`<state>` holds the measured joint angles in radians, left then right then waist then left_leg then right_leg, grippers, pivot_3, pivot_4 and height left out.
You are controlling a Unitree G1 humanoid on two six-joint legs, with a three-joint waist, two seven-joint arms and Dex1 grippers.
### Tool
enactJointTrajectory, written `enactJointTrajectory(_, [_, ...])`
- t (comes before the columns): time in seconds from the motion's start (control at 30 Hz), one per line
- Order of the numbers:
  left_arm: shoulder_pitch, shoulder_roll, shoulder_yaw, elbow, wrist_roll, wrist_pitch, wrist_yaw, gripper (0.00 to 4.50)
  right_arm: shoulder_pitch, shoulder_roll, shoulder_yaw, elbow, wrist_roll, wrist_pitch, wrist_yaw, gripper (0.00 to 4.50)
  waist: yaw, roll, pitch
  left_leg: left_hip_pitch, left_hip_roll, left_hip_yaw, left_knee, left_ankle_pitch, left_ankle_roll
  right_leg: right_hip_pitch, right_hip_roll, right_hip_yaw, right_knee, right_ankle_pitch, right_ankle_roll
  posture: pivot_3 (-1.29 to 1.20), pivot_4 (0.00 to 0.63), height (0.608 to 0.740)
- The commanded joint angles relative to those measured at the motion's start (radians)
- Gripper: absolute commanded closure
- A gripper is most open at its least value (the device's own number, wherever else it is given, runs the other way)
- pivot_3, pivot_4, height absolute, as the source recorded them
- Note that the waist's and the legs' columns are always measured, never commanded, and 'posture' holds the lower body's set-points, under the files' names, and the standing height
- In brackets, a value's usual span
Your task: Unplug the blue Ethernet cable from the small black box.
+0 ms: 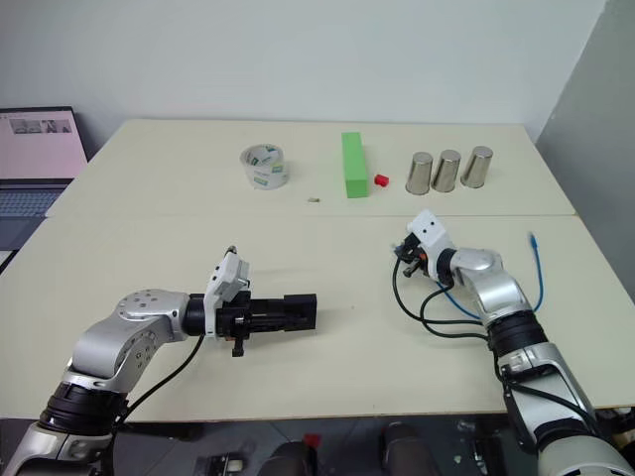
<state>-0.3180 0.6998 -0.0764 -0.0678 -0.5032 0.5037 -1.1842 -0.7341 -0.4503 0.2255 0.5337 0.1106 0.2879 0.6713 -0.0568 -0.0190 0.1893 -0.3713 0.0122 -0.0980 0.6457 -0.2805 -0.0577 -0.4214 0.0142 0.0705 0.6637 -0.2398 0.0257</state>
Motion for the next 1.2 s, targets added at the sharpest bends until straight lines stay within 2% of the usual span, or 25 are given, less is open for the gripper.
enactJointTrajectory(0.03, [-0.006, -0.024, 0.047, 0.015, 0.041, -0.077, 0.070, 3.73, 0.006, -0.015, -0.037, -0.047, 0.008, -0.015, 0.053, 2.99, 0.001, 0.000, 0.000, -0.002, 0.000, 0.000, 0.000, 0.000, 0.000, -0.001, 0.000, 0.000, 0.000, 0.000, 0.000, 0.00, 0.150, 0.740])
enactJointTrajectory(0.2, [-0.052, -0.111, 0.106, 0.116, 0.127, -0.149, 0.301, 3.73, 0.058, -0.080, -0.065, -0.236, 0.045, 0.057, 0.151, 1.78, 0.007, 0.000, 0.000, -0.003, -0.001, -0.001, 0.000, 0.000, 0.000, -0.002, -0.001, -0.001, -0.001, 0.000, 0.000, 0.00, 0.150, 0.740])
enactJointTrajectory(0.3, [-0.096, -0.178, 0.144, 0.225, 0.229, -0.297, 0.482, 3.73, 0.094, -0.100, -0.088, -0.408, 0.126, 0.134, 0.217, 1.16, 0.011, 0.001, 0.000, -0.003, -0.001, -0.003, 0.001, 0.000, 0.000, -0.001, -0.001, -0.003, 0.000, 0.000, 0.000, 0.00, 0.150, 0.740])
enactJointTrajectory(0.4, [-0.140, -0.245, 0.196, 0.369, 0.299, -0.470, 0.650, 3.73, 0.114, -0.073, -0.110, -0.579, 0.221, 0.230, 0.227, 0.44, 0.010, 0.001, 0.000, -0.002, 0.000, -0.003, 0.002, 0.000, 0.000, 0.000, -0.001, -0.003, 0.000, 0.000, 0.000, 0.00, 0.150, 0.740])
enactJointTrajectory(0.53, [-0.197, -0.310, 0.247, 0.569, 0.316, -0.601, 0.766, 3.73, 0.112, -0.019, -0.088, -0.660, 0.211, 0.270, 0.161, 0.44, 0.011, 0.000, 0.000, -0.001, 0.000, -0.004, 0.002, 0.000, 0.000, 0.000, -0.001, -0.003, 0.001, 0.001, 0.001, 0.00, 0.150, 0.740])
enactJointTrajectory(0.73, [-0.271, -0.341, 0.259, 0.833, 0.356, -0.735, 0.855, 3.73, 0.125, 0.023, -0.062, -0.690, 0.192, 0.285, 0.125, 0.44, 0.023, 0.000, 0.000, -0.003, -0.002, -0.004, 0.004, 0.000, 0.000, 0.000, -0.002, -0.004, 0.000, 0.002, 0.002, 0.00, 0.150, 0.740])
enactJointTrajectory(0.8, [-0.279, -0.347, 0.256, 0.887, 0.362, -0.765, 0.856, 3.03, 0.134, 0.027, -0.054, -0.699, 0.186, 0.285, 0.120, 0.40, 0.025, 0.000, -0.001, -0.003, -0.002, -0.004, 0.004, 0.000, 0.000, 0.000, -0.002, -0.004, 0.000, 0.002, 0.002, 0.00, 0.150, 0.740])
enactJointTrajectory(1.0, [-0.256, -0.348, 0.259, 0.921, 0.341, -0.795, 0.804, 1.89, 0.168, 0.017, -0.042, -0.733, 0.185, 0.298, 0.118, 0.40, 0.025, 0.000, -0.001, -0.003, -0.002, -0.005, 0.003, 0.000, 0.000, 0.000, -0.003, -0.005, 0.001, 0.002, 0.002, 0.00, 0.150, 0.740])
enactJointTrajectory(1.1, [-0.218, -0.342, 0.268, 0.874, 0.332, -0.757, 0.799, 1.24, 0.180, 0.014, -0.042, -0.753, 0.188, 0.309, 0.111, 0.40, 0.022, 0.000, -0.001, -0.003, -0.002, -0.005, 0.004, 0.000, 0.000, 0.000, -0.002, -0.005, 0.001, 0.002, 0.002, 0.00, 0.150, 0.740])
enactJointTrajectory(1.2, [-0.139, -0.324, 0.266, 0.721, 0.330, -0.661, 0.799, 0.67, 0.196, 0.009, -0.049, -0.772, 0.190, 0.321, 0.101, 0.40, 0.016, 0.000, -0.001, -0.001, -0.002, -0.004, 0.003, 0.000, 0.000, 0.001, -0.002, -0.004, 0.001, 0.002, 0.002, 0.00, 0.150, 0.740])
